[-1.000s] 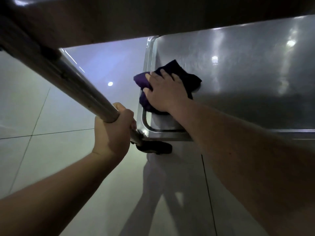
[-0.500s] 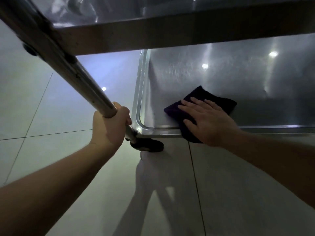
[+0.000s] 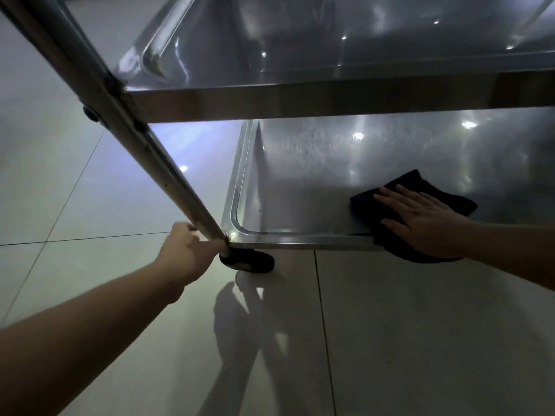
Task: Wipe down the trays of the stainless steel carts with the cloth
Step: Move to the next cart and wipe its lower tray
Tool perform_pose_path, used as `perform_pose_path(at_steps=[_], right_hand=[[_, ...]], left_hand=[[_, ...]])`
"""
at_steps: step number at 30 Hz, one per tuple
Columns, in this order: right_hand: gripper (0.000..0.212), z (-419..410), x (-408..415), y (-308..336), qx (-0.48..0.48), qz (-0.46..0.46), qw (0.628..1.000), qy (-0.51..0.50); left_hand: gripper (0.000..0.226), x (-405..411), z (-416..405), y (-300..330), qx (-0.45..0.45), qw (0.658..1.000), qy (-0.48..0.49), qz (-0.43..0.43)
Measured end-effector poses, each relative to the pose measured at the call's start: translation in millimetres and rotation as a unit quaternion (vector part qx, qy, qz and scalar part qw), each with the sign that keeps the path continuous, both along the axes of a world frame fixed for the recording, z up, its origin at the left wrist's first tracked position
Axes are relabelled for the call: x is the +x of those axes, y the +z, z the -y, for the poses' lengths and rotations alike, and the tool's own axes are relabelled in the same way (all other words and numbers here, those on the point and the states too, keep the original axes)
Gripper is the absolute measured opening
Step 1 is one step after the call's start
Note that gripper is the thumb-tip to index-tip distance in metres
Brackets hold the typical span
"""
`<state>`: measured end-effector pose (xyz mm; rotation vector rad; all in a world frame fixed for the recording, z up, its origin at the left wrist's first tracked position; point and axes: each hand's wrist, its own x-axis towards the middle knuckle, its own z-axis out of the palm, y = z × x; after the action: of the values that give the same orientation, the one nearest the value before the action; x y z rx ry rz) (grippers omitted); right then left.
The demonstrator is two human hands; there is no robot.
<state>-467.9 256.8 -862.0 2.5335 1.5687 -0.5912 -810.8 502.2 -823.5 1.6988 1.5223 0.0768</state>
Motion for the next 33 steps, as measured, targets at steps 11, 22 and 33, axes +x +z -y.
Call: perform_pose_path(at_steps=[11,22,33], right_hand=[[0.060,5.0,-8.4,-14.3,0.105,0.016,0.994,-0.033],[0.061,11.0,-7.1,-23.6,0.168,0.004,0.985,-0.032],[0.060,95.0,70.8,-24.9,0.152,0.042,0.984,-0.082]], left_hand=[[0.006,59.8,77.7,7.8,0.033,0.939,-0.328,-0.100],[0.029,179.8,105.4,-28.3,0.303,0.869,-0.390,0.021],[0.033,246.3,134.7,-61.9,0.370,0.867,-0.329,0.062]])
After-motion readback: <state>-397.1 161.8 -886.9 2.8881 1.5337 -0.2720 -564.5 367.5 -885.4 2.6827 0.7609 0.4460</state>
